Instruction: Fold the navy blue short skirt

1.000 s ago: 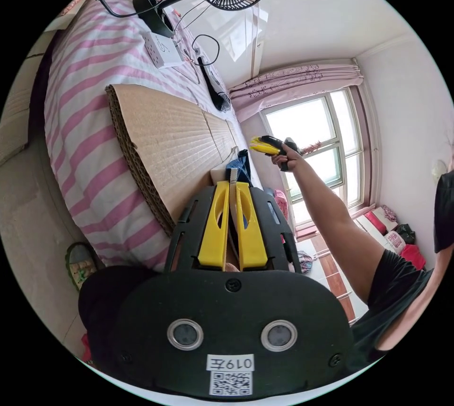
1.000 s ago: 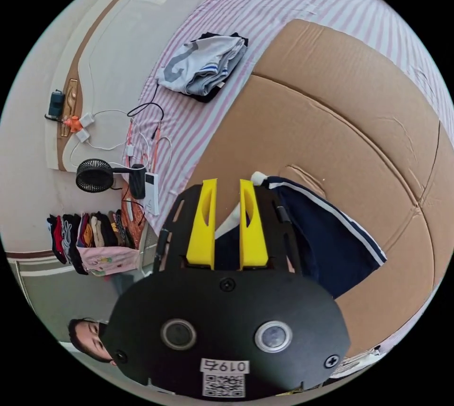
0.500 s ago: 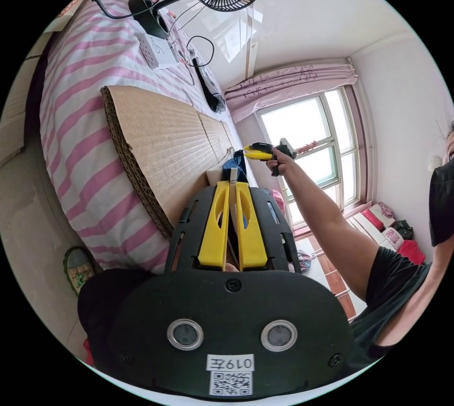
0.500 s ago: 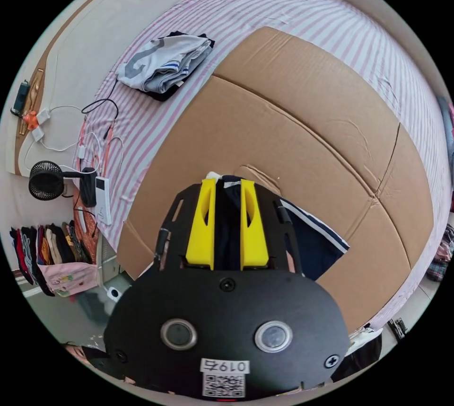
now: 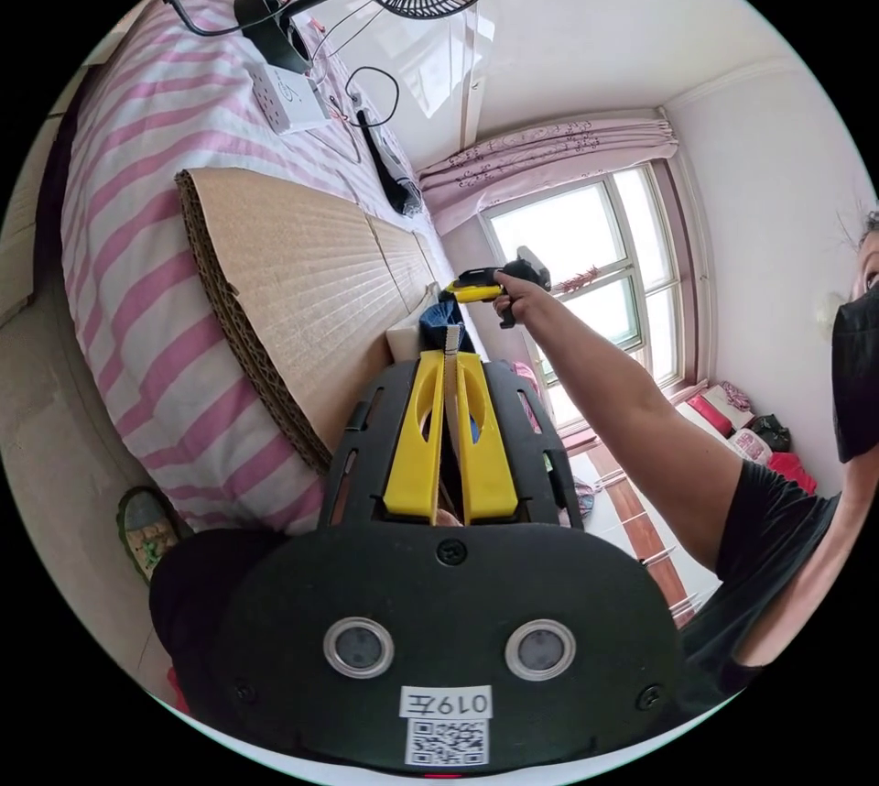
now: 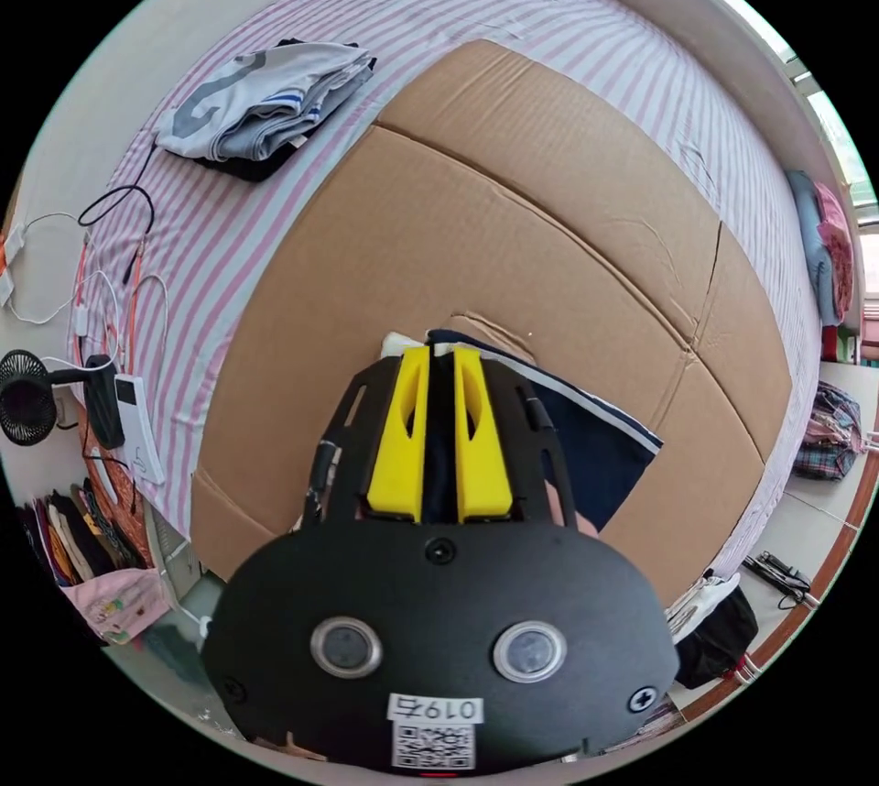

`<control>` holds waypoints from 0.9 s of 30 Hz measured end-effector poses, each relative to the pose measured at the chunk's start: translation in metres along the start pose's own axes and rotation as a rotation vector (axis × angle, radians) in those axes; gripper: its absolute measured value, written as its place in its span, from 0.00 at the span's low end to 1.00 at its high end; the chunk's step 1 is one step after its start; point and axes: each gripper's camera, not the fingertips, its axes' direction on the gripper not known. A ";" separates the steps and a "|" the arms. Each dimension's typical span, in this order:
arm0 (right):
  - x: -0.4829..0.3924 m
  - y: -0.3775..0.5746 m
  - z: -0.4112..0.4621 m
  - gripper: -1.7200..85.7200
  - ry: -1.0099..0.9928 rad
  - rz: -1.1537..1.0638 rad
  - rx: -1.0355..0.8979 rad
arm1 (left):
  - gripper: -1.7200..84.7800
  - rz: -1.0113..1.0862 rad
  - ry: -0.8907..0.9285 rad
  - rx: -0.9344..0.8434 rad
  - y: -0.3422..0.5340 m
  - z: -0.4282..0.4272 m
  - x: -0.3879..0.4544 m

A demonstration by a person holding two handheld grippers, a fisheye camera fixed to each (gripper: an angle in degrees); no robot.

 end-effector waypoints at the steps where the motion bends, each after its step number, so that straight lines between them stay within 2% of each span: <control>1: -0.003 0.002 0.000 0.05 0.007 0.003 0.007 | 0.05 0.006 -0.001 0.000 -0.002 0.000 0.002; 15: -0.009 0.036 -0.061 0.03 0.026 0.038 0.067 | 0.05 0.075 -0.029 0.011 -0.072 0.015 0.046; 19: -0.002 0.049 -0.065 0.07 0.012 0.013 0.041 | 0.05 0.051 -0.053 0.001 -0.094 0.023 0.053; 23: 0.015 0.069 -0.094 0.15 -0.110 -0.050 0.039 | 0.05 0.038 -0.094 0.001 -0.120 0.032 0.068; 27: 0.040 0.097 -0.154 0.14 -0.110 -0.075 0.124 | 0.05 0.055 -0.119 0.011 -0.145 0.042 0.093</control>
